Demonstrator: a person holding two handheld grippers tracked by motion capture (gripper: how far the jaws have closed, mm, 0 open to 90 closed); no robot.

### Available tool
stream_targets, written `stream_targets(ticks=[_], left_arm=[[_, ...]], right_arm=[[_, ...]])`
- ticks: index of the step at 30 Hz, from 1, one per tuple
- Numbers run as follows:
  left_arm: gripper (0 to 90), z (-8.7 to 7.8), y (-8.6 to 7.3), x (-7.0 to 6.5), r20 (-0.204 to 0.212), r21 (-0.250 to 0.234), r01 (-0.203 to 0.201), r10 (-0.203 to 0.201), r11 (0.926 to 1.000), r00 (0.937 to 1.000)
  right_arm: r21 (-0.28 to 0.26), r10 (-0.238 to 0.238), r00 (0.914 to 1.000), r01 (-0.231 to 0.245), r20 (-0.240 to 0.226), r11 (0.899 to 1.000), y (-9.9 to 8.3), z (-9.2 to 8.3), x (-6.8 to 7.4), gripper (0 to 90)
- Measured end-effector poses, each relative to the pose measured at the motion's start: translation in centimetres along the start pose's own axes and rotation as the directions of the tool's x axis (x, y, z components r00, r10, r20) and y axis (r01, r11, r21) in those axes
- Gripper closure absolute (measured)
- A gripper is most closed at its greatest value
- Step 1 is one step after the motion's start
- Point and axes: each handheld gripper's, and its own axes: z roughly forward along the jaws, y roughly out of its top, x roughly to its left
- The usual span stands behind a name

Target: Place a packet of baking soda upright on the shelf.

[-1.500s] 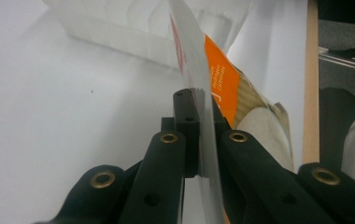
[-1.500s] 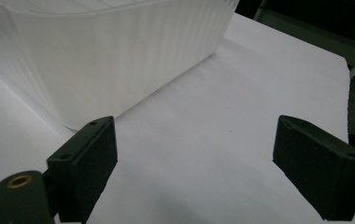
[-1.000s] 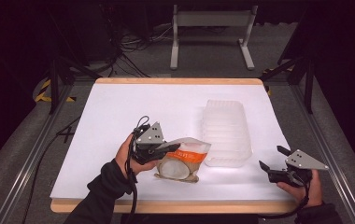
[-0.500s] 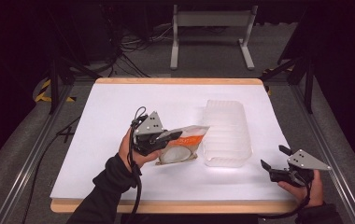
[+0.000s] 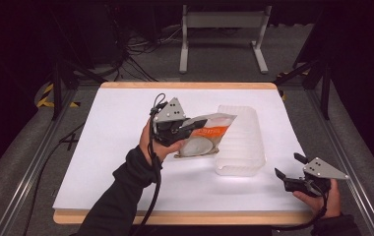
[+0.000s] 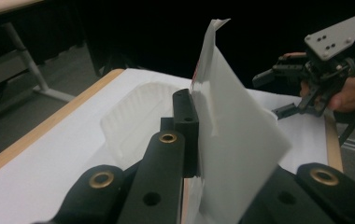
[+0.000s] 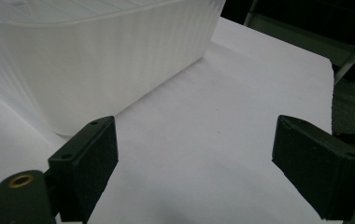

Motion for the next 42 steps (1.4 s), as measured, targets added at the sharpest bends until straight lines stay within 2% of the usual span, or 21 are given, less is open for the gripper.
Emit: stream_targets(ticks=[4,6,12,13,18,27,32,35,37,39,40,41,42], left_arm=[[89.7,1.3,0.9,0.0,0.009,-0.015,0.012,-0.012,0.9998,0.9999],[89.7,1.9,1.3,0.0,0.018,-0.022,0.006,-0.006,0.9997,0.9998],[89.7,5.0,2.0,-1.0,0.059,-0.04,0.005,-0.003,0.9992,0.9983],[89.7,5.0,2.0,-1.0,0.059,-0.04,0.005,-0.003,0.9992,0.9983],[89.7,7.5,2.3,-1.8,0.105,-0.074,0.017,-0.009,0.9971,0.9945],[89.7,8.6,3.5,-2.8,0.142,-0.095,0.003,0.011,0.9955,0.9899],[89.7,9.8,2.9,-3.2,0.166,-0.091,0.02,-0.004,0.9957,0.986],[89.7,10.4,2.0,-3.0,0.198,-0.104,0.06,-0.038,0.9928,0.9795],[89.7,10.8,1.5,-3.0,0.201,-0.092,0.072,-0.052,0.9932,0.9781],[89.7,11.2,1.0,-2.9,0.189,-0.069,0.069,-0.055,0.9953,0.9805],[89.7,11.4,0.8,-2.9,0.194,-0.063,0.074,-0.061,0.9953,0.979],[89.7,11.9,0.1,-2.8,0.212,-0.056,0.095,-0.081,0.9939,0.974],[89.7,11.9,0.1,-2.8,0.212,-0.056,0.095,-0.081,0.9939,0.974]], right_arm=[[0.001,-0.001,1.0,0.001,0.0,1.0,0.0,0.0,0.0,15.0],[0.001,-0.002,1.0,0.002,-0.002,1.0,0.0,0.1,0.0,15.0],[0.0,0.0,1.0,0.0,-0.005,1.0,-0.1,0.1,-0.1,15.0],[0.0,0.0,1.0,0.0,-0.005,1.0,-0.1,0.1,-0.1,15.0],[0.0,-0.004,1.0,0.004,-0.004,1.0,-0.1,0.0,-0.1,15.0],[0.003,-0.002,1.0,0.002,-0.007,1.0,-0.2,0.1,-0.1,15.0],[0.006,-0.007,0.9999,0.007,-0.009,1.0,-0.1,0.1,0.0,15.0],[0.005,-0.008,0.9999,0.008,-0.009,1.0,-0.1,0.1,0.0,15.0],[0.006,-0.007,0.9999,0.007,-0.009,1.0,-0.2,0.1,0.0,15.0],[0.007,-0.005,0.9999,0.006,-0.009,1.0,-0.2,0.2,-0.1,15.0],[0.008,-0.006,0.9999,0.006,-0.009,1.0,-0.2,0.2,-0.1,15.0],[0.009,-0.006,0.9999,0.007,-0.01,1.0,-0.2,0.2,0.0,15.0],[0.009,-0.006,0.9999,0.007,-0.01,1.0,-0.2,0.2,0.0,15.0]])
